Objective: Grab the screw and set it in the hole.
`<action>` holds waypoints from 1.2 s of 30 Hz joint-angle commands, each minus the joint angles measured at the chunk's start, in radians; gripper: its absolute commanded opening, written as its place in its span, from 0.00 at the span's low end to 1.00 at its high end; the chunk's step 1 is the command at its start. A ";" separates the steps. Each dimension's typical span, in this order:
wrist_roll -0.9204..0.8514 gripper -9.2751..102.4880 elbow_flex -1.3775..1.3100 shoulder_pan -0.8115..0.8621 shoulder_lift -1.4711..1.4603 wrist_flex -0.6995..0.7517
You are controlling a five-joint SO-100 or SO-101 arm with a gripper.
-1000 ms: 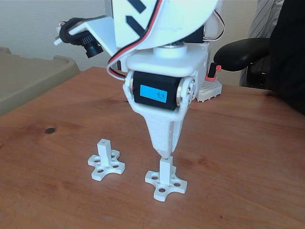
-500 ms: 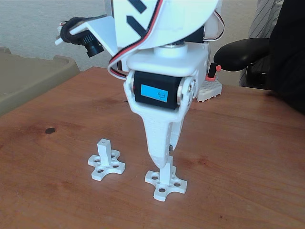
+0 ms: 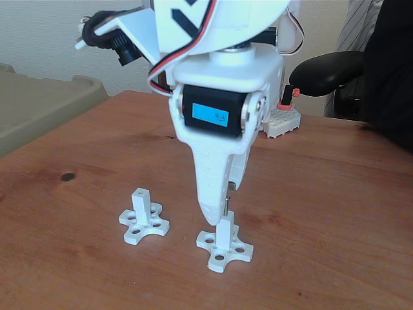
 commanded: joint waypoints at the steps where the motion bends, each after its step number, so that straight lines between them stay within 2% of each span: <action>1: 0.005 0.25 -0.078 0.014 0.094 0.009; 16: -0.020 0.25 -0.084 0.080 0.221 0.049; 28: -0.067 0.14 0.014 0.140 0.408 0.064; 30: -0.074 0.10 0.041 0.149 0.451 0.064; 31: -0.081 0.05 0.067 0.152 0.489 0.072; 36: -0.084 0.04 0.164 0.155 0.601 0.081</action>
